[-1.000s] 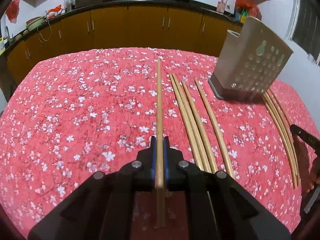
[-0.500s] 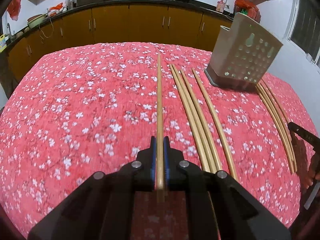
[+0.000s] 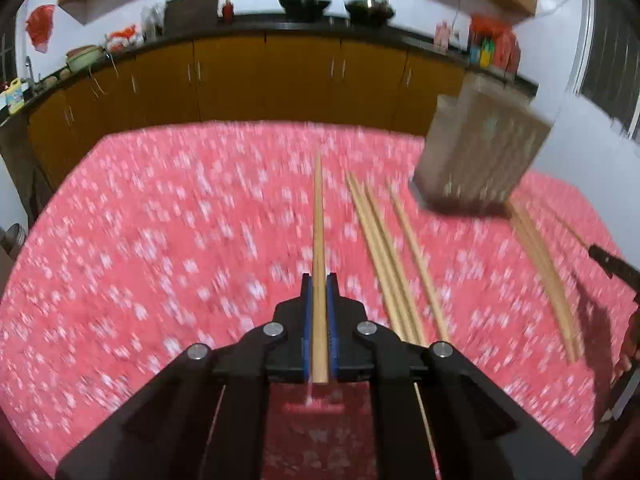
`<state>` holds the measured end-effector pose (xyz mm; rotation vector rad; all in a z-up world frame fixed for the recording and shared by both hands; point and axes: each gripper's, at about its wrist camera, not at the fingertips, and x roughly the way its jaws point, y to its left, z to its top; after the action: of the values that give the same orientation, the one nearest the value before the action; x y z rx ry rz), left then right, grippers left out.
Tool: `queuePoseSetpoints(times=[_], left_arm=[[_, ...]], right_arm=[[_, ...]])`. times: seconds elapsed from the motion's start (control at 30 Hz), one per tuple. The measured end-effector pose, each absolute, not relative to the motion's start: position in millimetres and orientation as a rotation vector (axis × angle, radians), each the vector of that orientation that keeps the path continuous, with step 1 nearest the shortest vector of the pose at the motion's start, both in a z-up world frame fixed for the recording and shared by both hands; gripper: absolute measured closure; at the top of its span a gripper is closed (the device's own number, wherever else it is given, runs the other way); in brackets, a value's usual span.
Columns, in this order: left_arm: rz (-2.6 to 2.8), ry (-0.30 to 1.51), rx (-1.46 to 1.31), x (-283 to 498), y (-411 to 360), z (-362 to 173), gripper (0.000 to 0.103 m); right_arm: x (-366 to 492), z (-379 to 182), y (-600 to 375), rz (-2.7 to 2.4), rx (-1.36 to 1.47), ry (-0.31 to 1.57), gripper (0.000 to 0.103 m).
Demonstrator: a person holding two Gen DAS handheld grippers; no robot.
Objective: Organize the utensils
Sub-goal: 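Lift both held chopsticks upright toward the perforated holder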
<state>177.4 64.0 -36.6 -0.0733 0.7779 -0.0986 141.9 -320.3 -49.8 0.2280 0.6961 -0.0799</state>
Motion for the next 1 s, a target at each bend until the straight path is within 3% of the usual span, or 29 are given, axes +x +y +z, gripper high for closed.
queuePoseSetpoints(times=[0.43,1.0], left_arm=[[-0.1,0.501,-0.189,171.9,83.7,44.9,0.095],[-0.072,0.335,-0.201,185.4,87.9,116.9,0.095]], right_arm=[[140.1,4.7,-336.1,-0.084,0.277,0.501,0.095],[155.7,89.4,-316.2,-0.03,0.217,0.295,0.095]])
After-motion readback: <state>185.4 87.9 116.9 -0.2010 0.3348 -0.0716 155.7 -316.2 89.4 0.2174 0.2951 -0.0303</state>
